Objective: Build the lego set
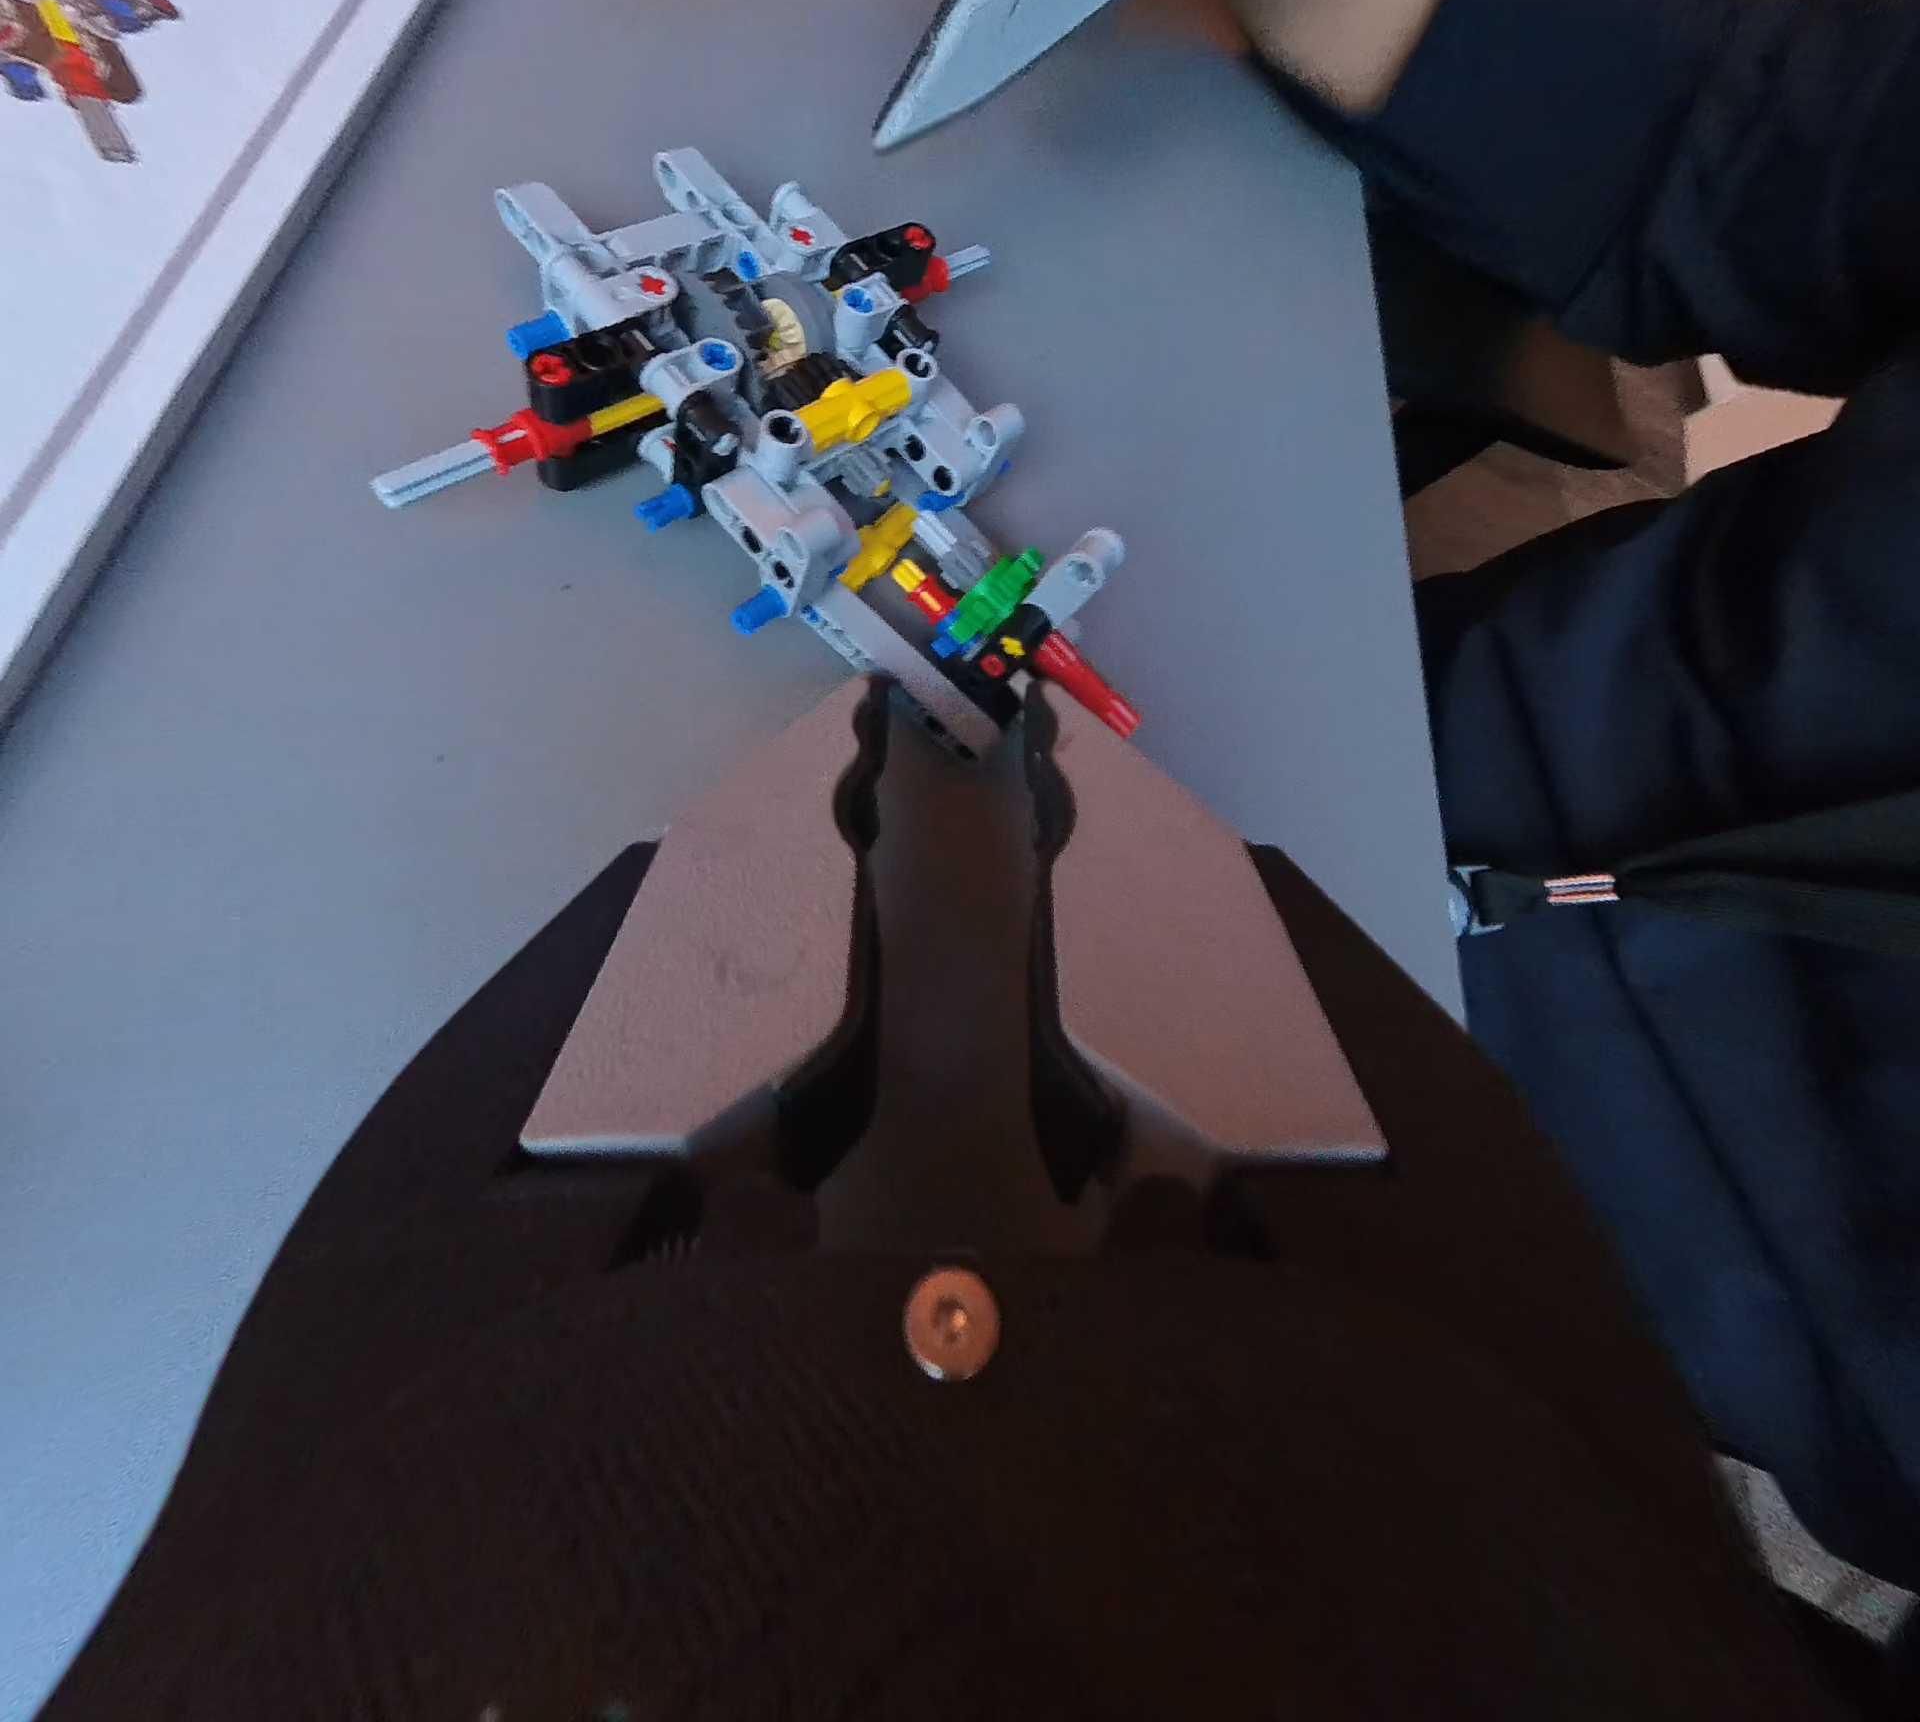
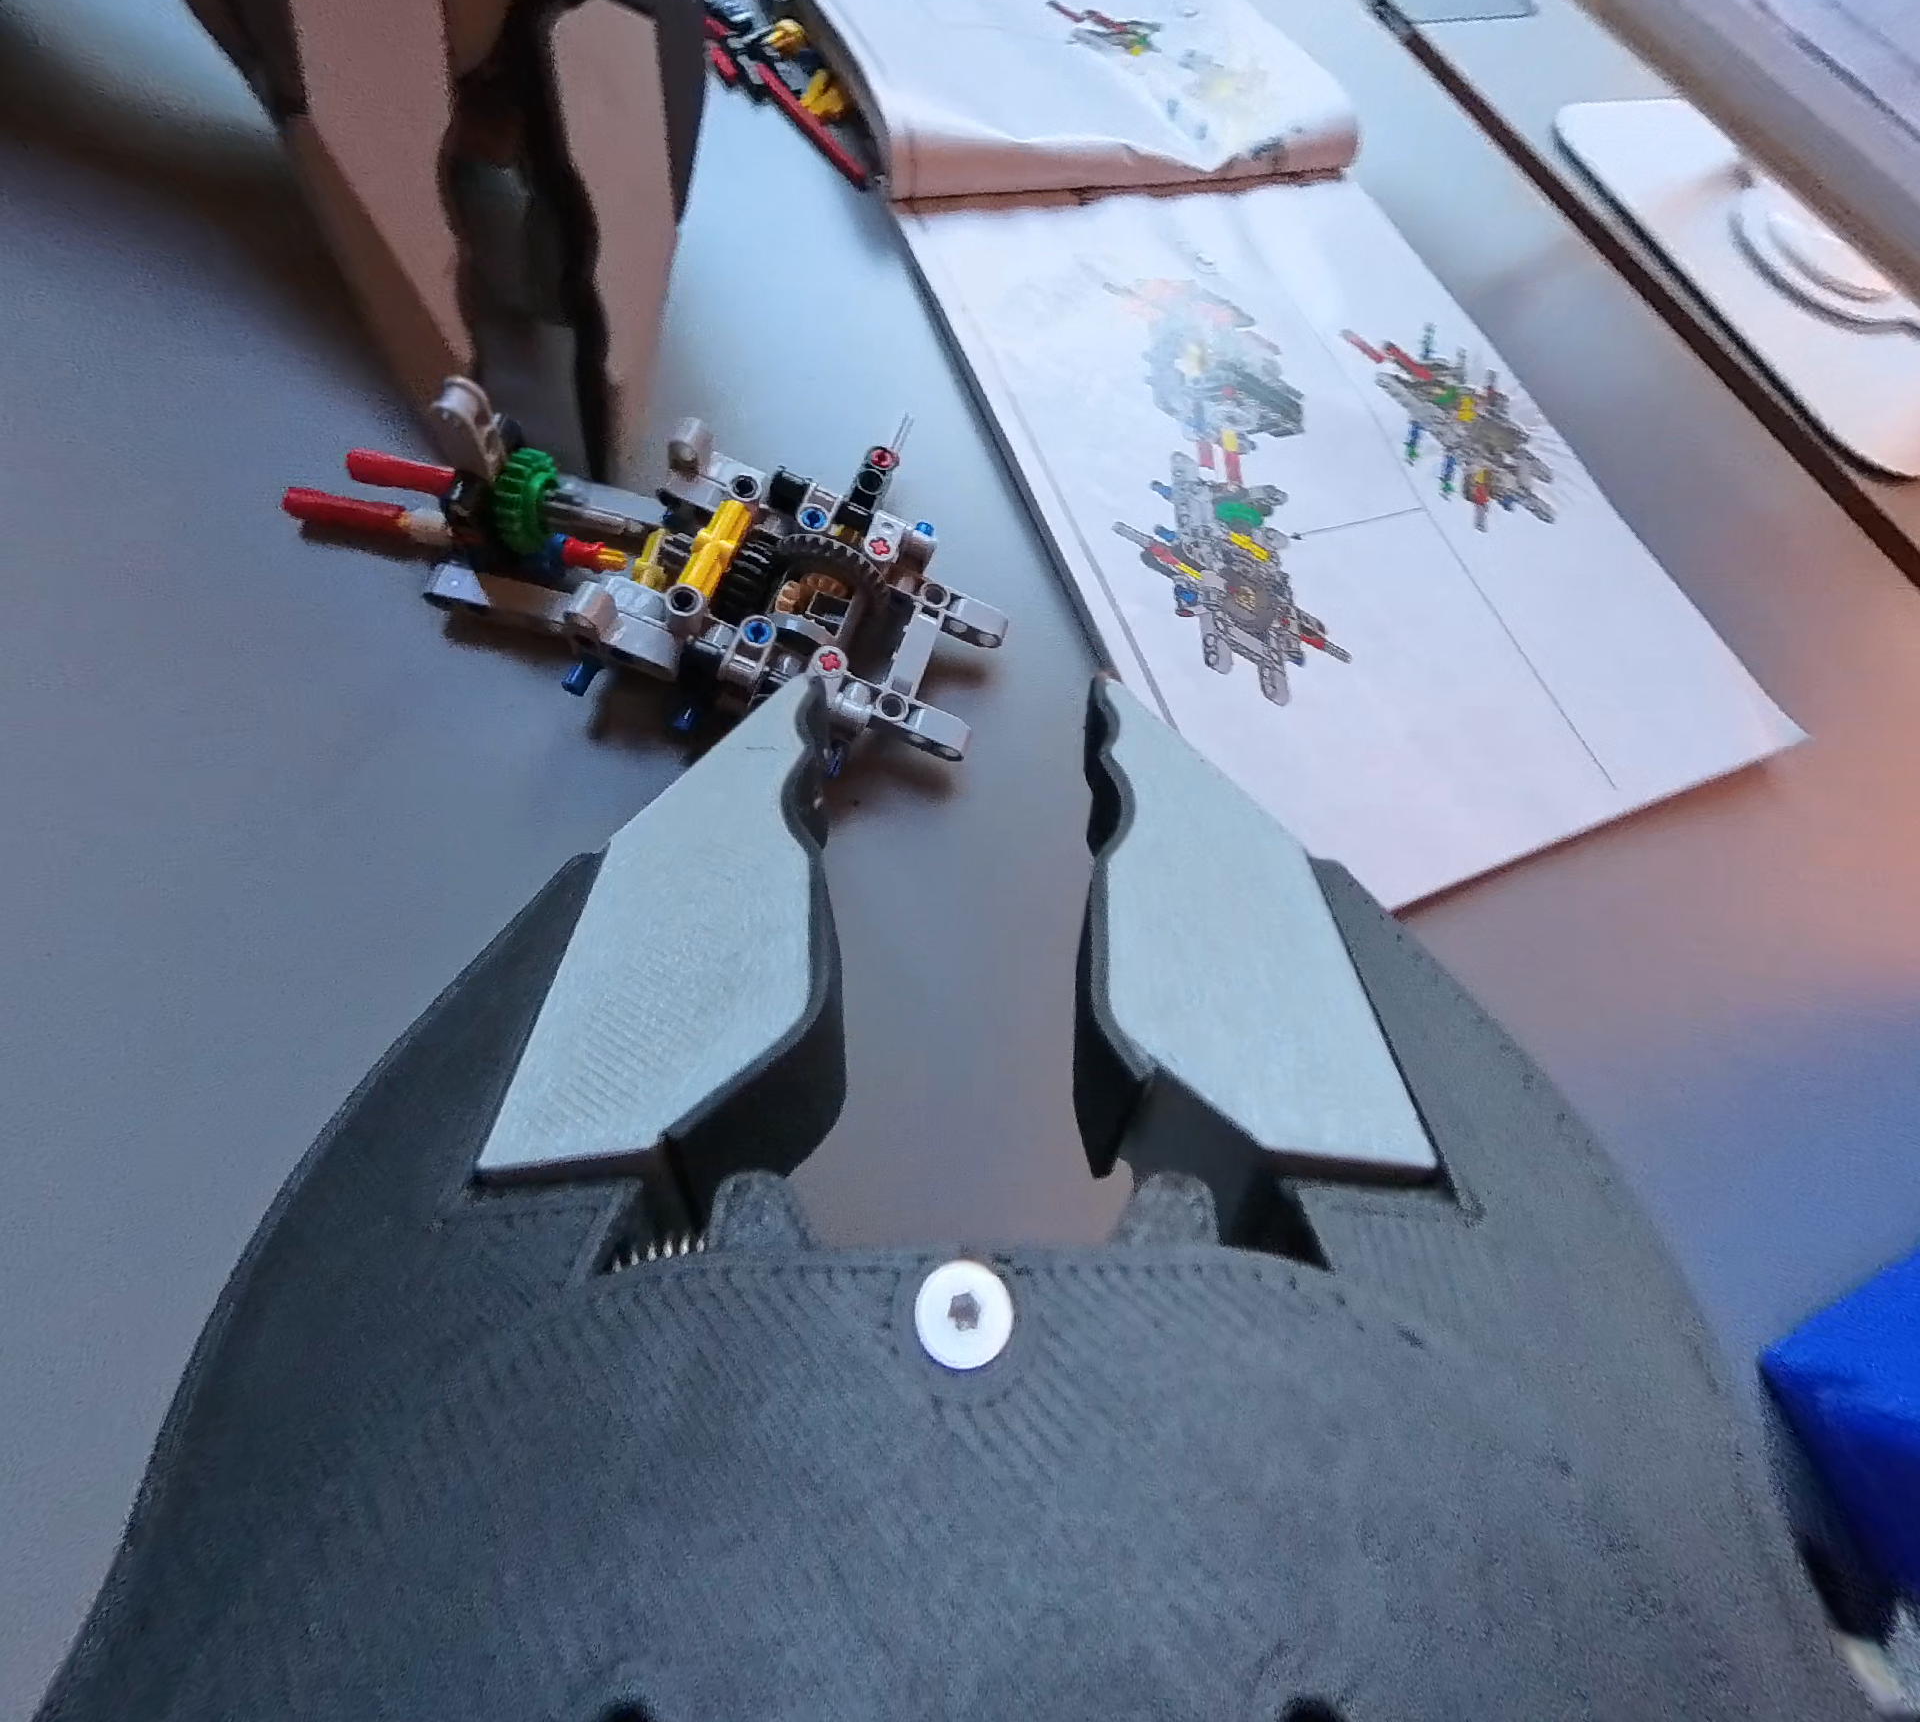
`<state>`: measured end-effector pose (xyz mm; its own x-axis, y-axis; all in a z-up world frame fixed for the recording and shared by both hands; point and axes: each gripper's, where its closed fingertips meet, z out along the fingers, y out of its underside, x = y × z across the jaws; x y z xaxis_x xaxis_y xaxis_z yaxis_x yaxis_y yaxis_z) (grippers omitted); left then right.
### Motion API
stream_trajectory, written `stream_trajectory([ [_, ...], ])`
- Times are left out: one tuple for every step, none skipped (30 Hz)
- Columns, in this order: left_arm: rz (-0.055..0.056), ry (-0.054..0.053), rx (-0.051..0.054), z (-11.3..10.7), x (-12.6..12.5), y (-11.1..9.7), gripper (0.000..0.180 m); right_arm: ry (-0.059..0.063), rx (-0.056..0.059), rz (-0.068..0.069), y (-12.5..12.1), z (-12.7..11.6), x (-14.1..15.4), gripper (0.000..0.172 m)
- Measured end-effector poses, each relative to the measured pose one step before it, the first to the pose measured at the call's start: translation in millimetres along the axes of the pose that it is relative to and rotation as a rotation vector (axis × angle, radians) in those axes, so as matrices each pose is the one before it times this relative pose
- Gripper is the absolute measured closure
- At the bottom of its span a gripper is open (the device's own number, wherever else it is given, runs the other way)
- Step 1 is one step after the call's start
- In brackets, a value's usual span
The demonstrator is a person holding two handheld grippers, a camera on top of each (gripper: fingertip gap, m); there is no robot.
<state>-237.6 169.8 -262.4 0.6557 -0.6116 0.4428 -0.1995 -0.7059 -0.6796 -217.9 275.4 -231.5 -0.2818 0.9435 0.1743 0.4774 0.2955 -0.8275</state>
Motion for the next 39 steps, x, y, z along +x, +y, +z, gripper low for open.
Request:
stream_trajectory([
  [-0.0037,0.0039,-0.0021,0.85,1.69,0.3,0.158,0.0392,0.0027,0.006,-0.53,-3.72,0.06,0.125],
  [0.0092,-0.0024,0.001,-0.27,1.36,-0.22,0.158,0.0344,0.0073,0.0071,-1.11,-4.28,-1.26,0.126],
  [0.0138,-0.0071,0.0022,-1.5,0.66,-0.74,0.16,0.0236,0.0111,0.0125,-1.49,-4.27,-3.13,0.127],
  [0.013,-0.0098,0.0088,-2.79,0.0,-2.04,0.162,0.0072,0.0102,0.0185,-1.0,-3.66,-5.69,0.128],
  [0.0096,-0.0117,0.0165,-3.69,-0.8,-3.13,0.162,0.0,0.006,0.0256,0.13,-2.66,-6.78,0.128],
  [0.0067,-0.0117,0.0199,-4.14,-1.38,-3.56,0.162,-0.0006,0.0034,0.032,1.09,-1.74,-6.93,0.128],
  [0.007,-0.016,0.021,-4.16,-2.65,-3.51,0.163,-0.0089,0.007,0.0363,1.39,-0.98,-7.92,0.129],
  [0.0108,-0.0234,0.0185,-3.58,-4.07,-3.19,0.164,-0.0223,0.0085,0.0375,1.34,-0.34,-9.57,0.129],
  [0.0151,-0.0265,0.0139,-2.69,-4.79,-2.54,0.164,-0.0293,0.0042,0.0355,1.51,0.73,-9.83,0.131],
  [0.0185,-0.0248,0.0112,-1.66,-4.61,-2.19,0.164,-0.0201,-0.0058,0.0309,1.86,1.6,-7.55,0.132],
  [0.0215,-0.018,0.0066,-0.6,-3.79,-1.56,0.163,-0.0106,-0.0117,0.021,1.87,2.14,-5.38,0.132],
  [0.0221,-0.0122,0.0013,0.3,-2.75,-1.09,0.163,-0.0076,-0.0126,0.0103,1.17,2.44,-4.18,0.135],
  [0.0239,-0.0063,0.0043,0.67,-1.65,-1.99,0.162,0.0013,-0.0176,0.0014,1.25,2.52,-2.01,0.137],
  [0.0256,0.002,0.0096,1.09,-0.1,-3.13,0.161,0.009,-0.0173,-0.007,1.0,2.53,-0.24,0.14],
  [0.0249,0.0034,0.0089,1.21,0.52,-3.42,0.161,0.009,-0.0087,-0.0094,0.34,2.46,0.3,0.144],
  [0.0243,0.0004,0.0057,1.79,0.38,-2.96,0.161,0.0085,-0.0089,-0.0027,0.64,2.42,0.93,0.147],
  [0.0244,0.0065,-0.0009,2.56,1.36,-1.6,0.161,0.0007,-0.0133,0.0065,1.03,2.19,0.0,0.148],
  [0.0204,0.0092,-0.011,3.21,1.71,0.18,0.161,-0.0097,-0.0065,0.0069,0.09,1.84,-1.5,0.148],
  [0.0142,0.0039,-0.0179,3.61,0.73,1.94,0.161,-0.009,-0.0029,0.0045,-0.3,1.38,-1.53,0.146],
  [0.0087,0.0,-0.0202,3.6,-0.08,2.66,0.161,-0.0016,-0.002,0.0009,-0.35,1.19,-0.57,0.145],
  [0.0064,0.0018,-0.0169,3.24,0.16,2.37,0.161,0.0034,-0.0065,-0.0019,0.4,1.23,0.17,0.144],
  [0.005,0.0049,-0.01,2.62,0.55,1.63,0.162,0.0074,-0.0118,-0.0017,1.04,1.48,0.91,0.143],
  [0.003,0.0057,-0.0016,1.81,0.6,0.31,0.162,0.0116,-0.0109,-0.0022,0.94,1.45,1.5,0.142],
  [0.0026,0.0075,0.0072,0.95,0.85,-1.34,0.163,0.009,-0.007,-0.0064,0.28,1.38,0.77,0.143],
  [0.0018,0.0036,-0.0012,0.68,0.02,-0.19,0.163,0.0087,-0.0037,-0.0115,-0.39,1.2,0.44,0.144],
  [0.0028,-0.0021,-0.0028,0.26,-0.95,0.12,0.164,0.0211,-0.0016,-0.0142,-0.8,1.06,2.02,0.147],
  [0.0023,-0.0046,-0.0018,-0.17,-1.17,0.35,0.168,0.0205,-0.0042,-0.0145,-0.33,1.16,1.97,0.149],
  [0.004,-0.006,-0.0006,-0.43,-1.01,0.38,0.174,0.0142,-0.0054,-0.0124,-0.31,1.07,1.14,0.15],
  [0.0056,0.0008,0.0013,-0.46,0.39,0.56,0.175,0.0117,-0.0048,-0.0103,-0.23,1.04,1.02,0.152],
  [0.0008,-0.0022,0.003,-0.42,0.11,0.34,0.175,0.006,-0.0048,-0.008,-0.17,0.8,0.34,0.152],
  [-0.0011,-0.0027,0.0025,-0.38,0.29,0.5,0.175,0.0048,-0.0033,-0.0054,-0.54,0.63,0.2,0.153],
  [-0.0039,-0.002,0.0001,-0.47,0.37,0.63,0.175,0.0045,0.0,-0.0088,-0.95,0.35,-0.13,0.157],
  [-0.0055,-0.0024,-0.0038,-0.4,0.41,0.92,0.176,0.0144,0.0031,-0.0136,-1.39,-0.03,1.17,0.161],
  [-0.0036,-0.0079,-0.0026,-0.74,0.04,0.51,0.176,0.0182,0.0076,-0.0183,-2.04,-0.55,1.54,0.164],
  [-0.0003,-0.0103,-0.0032,-0.98,-0.07,0.54,0.176,0.0063,0.0121,-0.0234,-2.64,-0.49,-0.37,0.168],
  [0.0001,-0.0093,-0.0027,-1.3,0.22,0.25,0.177,-0.0093,0.0115,-0.0257,-2.58,-0.1,-2.48,0.172],
  [0.0011,-0.008,-0.0031,-1.28,0.3,0.39,0.177,-0.0085,0.0018,-0.0235,-0.79,0.85,-1.78,0.172],
  [0.0021,-0.0034,-0.0036,-0.93,0.54,0.75,0.177,-0.0055,-0.0061,-0.0183,0.59,1.66,-0.52,0.171],
  [0.0013,-0.0034,-0.0005,-0.73,0.32,0.31,0.177,-0.0081,-0.0124,-0.0105,1.7,1.99,-0.13,0.168],
])
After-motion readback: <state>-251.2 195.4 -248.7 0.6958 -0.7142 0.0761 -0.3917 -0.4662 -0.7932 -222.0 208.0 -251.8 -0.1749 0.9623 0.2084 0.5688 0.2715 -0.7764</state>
